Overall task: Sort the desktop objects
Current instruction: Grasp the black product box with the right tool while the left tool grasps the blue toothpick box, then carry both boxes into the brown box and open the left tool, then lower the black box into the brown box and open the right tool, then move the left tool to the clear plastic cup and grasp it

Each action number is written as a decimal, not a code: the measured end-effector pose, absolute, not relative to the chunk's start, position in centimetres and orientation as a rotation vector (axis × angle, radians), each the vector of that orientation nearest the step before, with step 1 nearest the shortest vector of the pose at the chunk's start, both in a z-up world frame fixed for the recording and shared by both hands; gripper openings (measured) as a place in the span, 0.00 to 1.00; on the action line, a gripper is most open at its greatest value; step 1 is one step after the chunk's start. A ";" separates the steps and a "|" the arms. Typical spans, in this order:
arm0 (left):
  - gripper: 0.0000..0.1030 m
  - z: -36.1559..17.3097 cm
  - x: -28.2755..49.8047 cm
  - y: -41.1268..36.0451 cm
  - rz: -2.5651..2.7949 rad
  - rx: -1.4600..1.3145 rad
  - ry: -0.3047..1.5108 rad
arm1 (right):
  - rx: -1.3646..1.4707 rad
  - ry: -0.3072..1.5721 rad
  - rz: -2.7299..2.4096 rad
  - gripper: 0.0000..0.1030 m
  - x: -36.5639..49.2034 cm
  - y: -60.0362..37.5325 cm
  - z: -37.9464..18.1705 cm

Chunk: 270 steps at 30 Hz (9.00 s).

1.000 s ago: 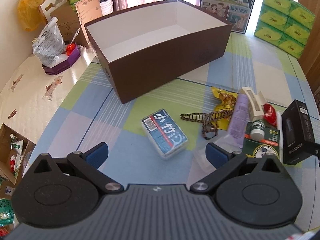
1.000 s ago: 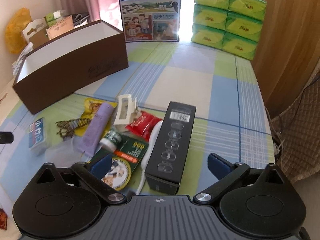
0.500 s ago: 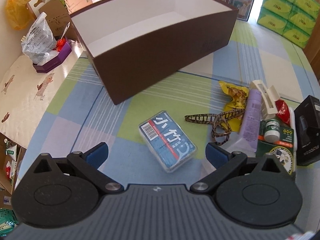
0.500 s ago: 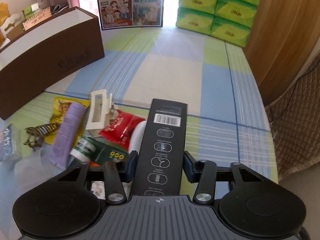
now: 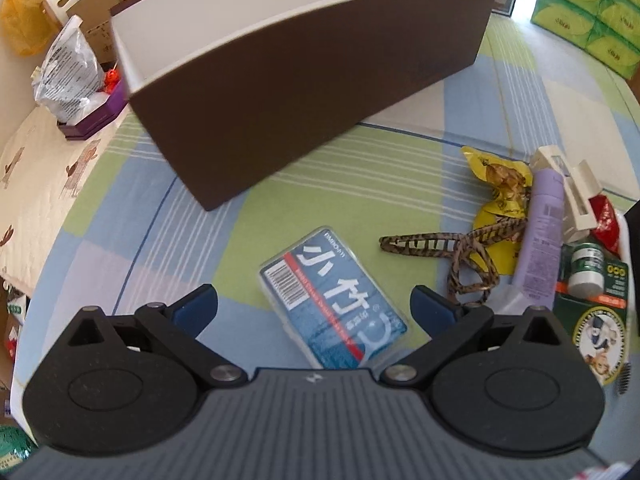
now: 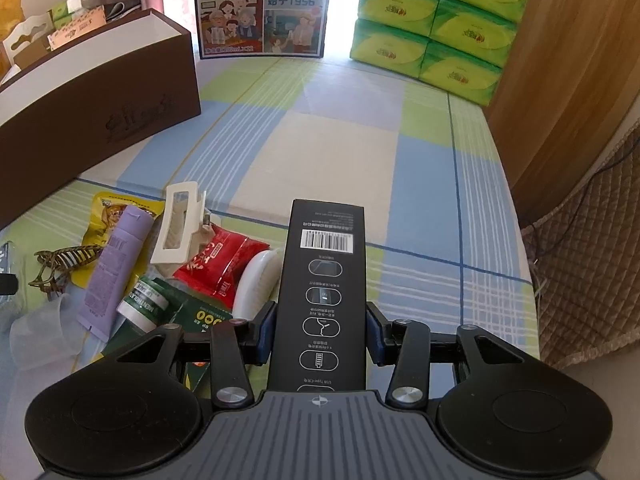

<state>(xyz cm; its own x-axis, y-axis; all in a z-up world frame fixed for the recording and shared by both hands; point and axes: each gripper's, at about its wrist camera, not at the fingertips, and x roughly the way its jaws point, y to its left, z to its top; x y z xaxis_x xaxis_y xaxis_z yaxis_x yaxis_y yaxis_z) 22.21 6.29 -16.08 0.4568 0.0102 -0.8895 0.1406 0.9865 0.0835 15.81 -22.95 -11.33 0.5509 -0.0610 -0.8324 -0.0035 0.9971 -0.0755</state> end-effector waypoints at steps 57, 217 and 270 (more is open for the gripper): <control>0.52 -3.0 27.6 7.1 -0.228 0.029 0.866 | -0.153 0.760 0.469 0.41 25.3 -14.1 0.1; 0.90 -8.4 13.1 4.5 -0.275 0.150 0.938 | -0.008 0.957 0.302 0.98 9.2 -19.8 -8.2; 0.47 -17.2 18.7 8.4 -0.320 0.183 1.114 | -0.019 1.027 0.128 0.40 13.6 -19.8 -16.3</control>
